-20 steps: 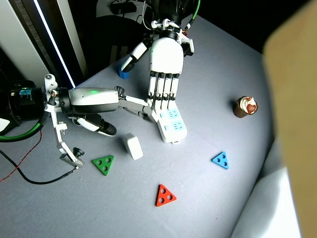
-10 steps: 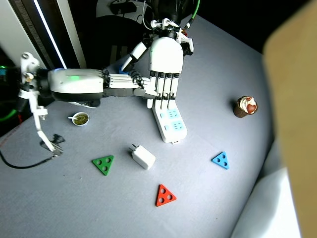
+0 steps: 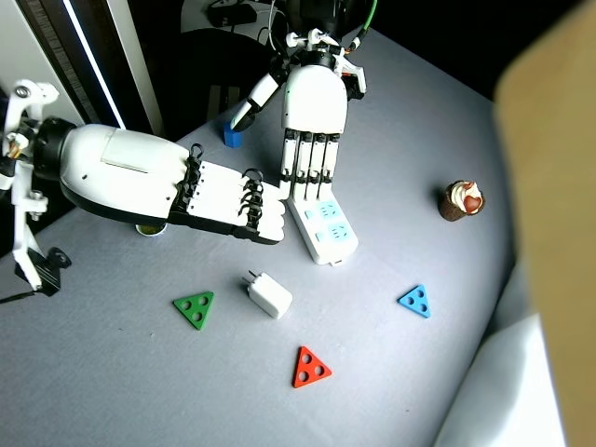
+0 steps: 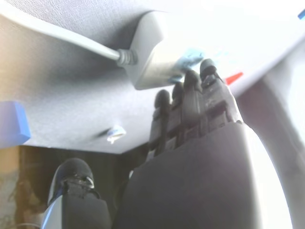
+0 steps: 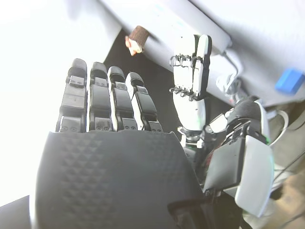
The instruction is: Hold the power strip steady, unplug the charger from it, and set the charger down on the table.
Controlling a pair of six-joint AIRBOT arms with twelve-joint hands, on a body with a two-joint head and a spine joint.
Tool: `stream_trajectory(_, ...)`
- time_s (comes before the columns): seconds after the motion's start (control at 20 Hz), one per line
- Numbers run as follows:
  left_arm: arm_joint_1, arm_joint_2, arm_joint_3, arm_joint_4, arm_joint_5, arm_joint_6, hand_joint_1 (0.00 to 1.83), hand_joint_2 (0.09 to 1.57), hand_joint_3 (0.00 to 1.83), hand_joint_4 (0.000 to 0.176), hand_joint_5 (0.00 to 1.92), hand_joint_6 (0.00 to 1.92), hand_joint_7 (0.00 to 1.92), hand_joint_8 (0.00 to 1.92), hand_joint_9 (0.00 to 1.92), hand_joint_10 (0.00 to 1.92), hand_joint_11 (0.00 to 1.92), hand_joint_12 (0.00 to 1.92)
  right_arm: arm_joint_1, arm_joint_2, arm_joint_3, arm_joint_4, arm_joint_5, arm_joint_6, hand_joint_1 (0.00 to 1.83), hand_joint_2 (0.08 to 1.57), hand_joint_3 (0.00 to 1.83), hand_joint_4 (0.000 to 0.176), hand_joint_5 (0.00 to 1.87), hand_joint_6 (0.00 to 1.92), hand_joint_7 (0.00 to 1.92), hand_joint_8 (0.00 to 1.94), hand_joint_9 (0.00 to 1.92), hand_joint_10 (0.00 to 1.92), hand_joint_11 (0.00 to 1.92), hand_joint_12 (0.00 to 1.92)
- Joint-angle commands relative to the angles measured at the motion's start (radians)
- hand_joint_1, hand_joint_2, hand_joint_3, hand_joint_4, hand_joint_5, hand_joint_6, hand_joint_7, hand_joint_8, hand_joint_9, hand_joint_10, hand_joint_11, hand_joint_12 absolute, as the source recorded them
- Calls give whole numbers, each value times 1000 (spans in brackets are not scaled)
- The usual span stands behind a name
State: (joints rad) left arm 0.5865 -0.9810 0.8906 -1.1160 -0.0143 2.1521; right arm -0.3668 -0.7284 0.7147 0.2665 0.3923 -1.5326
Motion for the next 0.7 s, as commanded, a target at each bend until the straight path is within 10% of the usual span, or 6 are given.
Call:
stream_trajectory(0.0,-27,5,-3,-11,-30,1,26,996,7,0,136,0,149,0,116,0,78,13,25,8,-2,-12,30,8,65,897,7,0,0,0,51,11,66,11,19,111)
stream_trajectory(0.65,-174,75,-17,-49,4,0,41,1016,2,0,117,8,128,7,119,9,135,37,90,20,-12,85,-82,35,15,1022,4,0,150,7,191,7,180,9,132,172)
